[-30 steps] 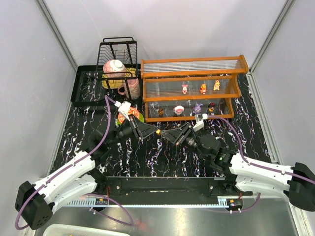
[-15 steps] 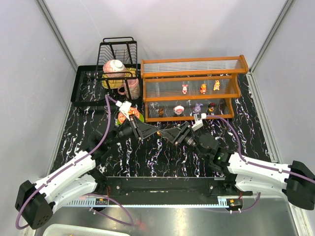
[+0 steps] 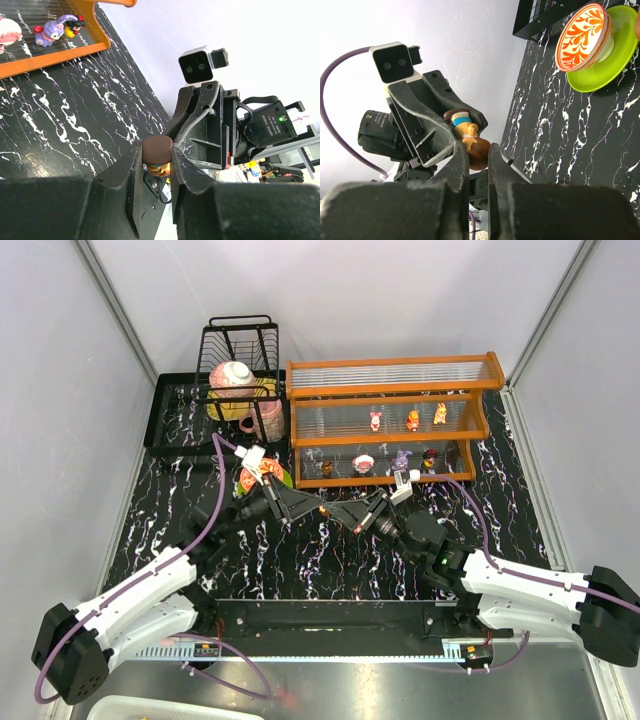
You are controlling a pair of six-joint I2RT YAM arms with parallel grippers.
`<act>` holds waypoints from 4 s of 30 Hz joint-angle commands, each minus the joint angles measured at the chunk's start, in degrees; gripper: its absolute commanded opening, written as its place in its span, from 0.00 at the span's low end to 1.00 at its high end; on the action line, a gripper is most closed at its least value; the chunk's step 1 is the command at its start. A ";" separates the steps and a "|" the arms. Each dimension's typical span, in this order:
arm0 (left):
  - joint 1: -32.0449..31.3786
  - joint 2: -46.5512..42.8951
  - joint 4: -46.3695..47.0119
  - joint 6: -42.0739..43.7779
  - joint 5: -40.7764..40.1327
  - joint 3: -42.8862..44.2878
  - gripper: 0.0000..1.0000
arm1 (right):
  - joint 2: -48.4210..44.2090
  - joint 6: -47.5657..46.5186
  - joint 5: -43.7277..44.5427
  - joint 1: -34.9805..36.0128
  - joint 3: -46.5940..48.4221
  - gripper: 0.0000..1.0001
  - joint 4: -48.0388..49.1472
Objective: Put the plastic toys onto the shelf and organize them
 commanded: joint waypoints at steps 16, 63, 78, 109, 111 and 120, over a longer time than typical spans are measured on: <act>0.33 -1.27 2.79 -0.80 1.06 -0.92 0.81 | -3.84 -1.56 0.82 -1.14 0.82 0.00 -3.03; 1.13 -11.20 -37.74 8.61 -12.13 1.19 0.99 | 18.02 -1.57 0.91 41.20 24.89 0.60 -65.97; 1.13 -7.77 -31.58 9.83 -7.73 -0.04 0.99 | 28.93 14.78 12.77 51.41 28.42 0.58 -69.93; 1.13 -8.57 -28.60 8.52 -8.52 -3.03 0.99 | 34.03 7.23 5.40 46.14 24.82 0.51 -60.97; 1.13 -8.57 -28.33 8.34 -8.43 -3.12 0.99 | 33.59 6.61 4.60 46.23 24.82 0.53 -60.88; 1.13 -7.95 -27.72 8.25 -8.43 -3.56 0.99 | 33.68 6.08 2.23 46.14 24.64 0.51 -61.14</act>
